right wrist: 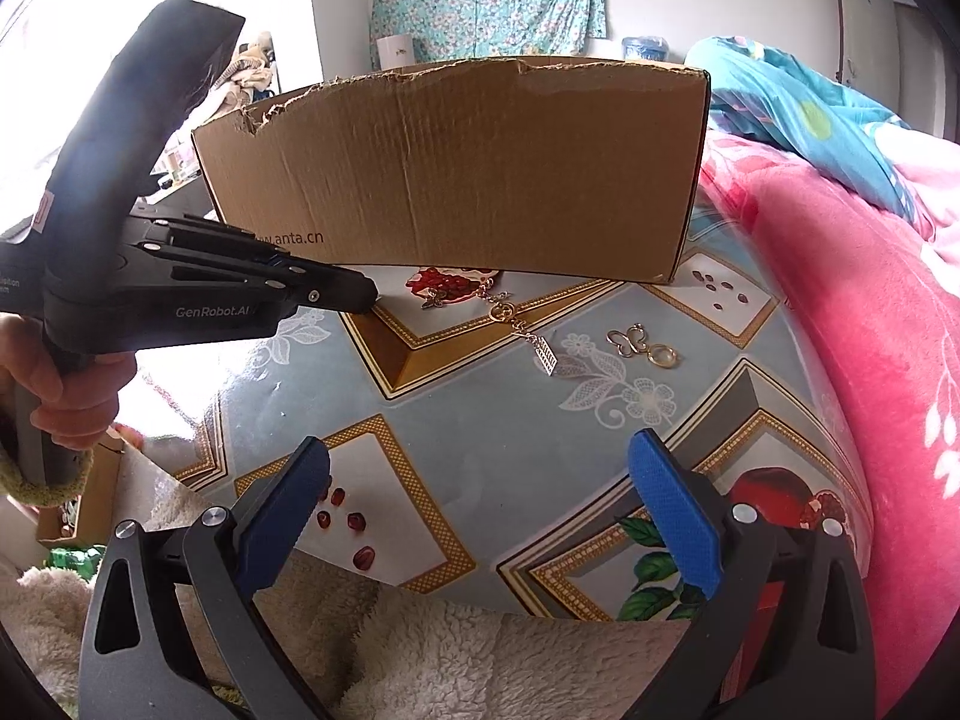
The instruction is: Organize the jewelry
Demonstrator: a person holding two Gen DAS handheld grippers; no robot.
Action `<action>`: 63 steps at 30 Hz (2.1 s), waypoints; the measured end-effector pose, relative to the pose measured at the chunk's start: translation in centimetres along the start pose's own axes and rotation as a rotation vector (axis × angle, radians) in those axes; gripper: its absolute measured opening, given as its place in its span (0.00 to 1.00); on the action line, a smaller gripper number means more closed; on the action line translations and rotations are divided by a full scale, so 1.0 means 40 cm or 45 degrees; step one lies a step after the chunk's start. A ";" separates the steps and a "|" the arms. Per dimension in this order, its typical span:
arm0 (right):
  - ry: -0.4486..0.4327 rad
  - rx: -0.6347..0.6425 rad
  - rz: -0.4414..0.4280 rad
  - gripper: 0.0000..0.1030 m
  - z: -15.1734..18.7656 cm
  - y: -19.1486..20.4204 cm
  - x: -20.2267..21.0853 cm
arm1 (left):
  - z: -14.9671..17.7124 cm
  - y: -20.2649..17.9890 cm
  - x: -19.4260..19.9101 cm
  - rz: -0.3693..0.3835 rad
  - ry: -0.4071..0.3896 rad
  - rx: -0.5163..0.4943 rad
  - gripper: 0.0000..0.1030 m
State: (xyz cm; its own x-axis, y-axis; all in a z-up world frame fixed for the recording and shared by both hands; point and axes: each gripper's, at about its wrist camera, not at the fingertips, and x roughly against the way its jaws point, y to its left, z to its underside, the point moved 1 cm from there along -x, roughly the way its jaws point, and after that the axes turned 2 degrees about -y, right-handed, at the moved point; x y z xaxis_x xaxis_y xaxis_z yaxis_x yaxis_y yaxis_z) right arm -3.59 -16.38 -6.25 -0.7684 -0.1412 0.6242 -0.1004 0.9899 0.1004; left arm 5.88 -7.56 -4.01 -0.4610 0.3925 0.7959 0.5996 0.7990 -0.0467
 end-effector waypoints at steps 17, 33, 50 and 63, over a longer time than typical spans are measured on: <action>0.079 -0.044 -0.055 0.38 -0.087 -0.054 -0.043 | 0.062 0.025 0.070 0.031 -0.135 0.181 0.04; 0.044 -0.006 -0.072 0.02 -0.143 -0.056 -0.033 | 0.066 0.016 0.055 0.040 -0.145 0.167 0.04; 0.132 -0.005 -0.087 0.18 -0.150 -0.049 -0.026 | 0.078 0.030 0.077 0.047 -0.172 0.190 0.04; 0.160 0.126 0.008 0.02 -0.111 -0.020 -0.073 | 0.077 0.024 0.070 0.055 -0.173 0.188 0.04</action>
State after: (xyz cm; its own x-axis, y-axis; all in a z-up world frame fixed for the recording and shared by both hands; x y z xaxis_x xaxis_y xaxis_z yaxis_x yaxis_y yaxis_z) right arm 1.55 -16.82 -4.73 -0.6847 -0.1297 0.7172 -0.1625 0.9864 0.0233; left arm 3.13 -4.29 -3.68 -0.5271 0.4775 0.7030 0.5228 0.8344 -0.1747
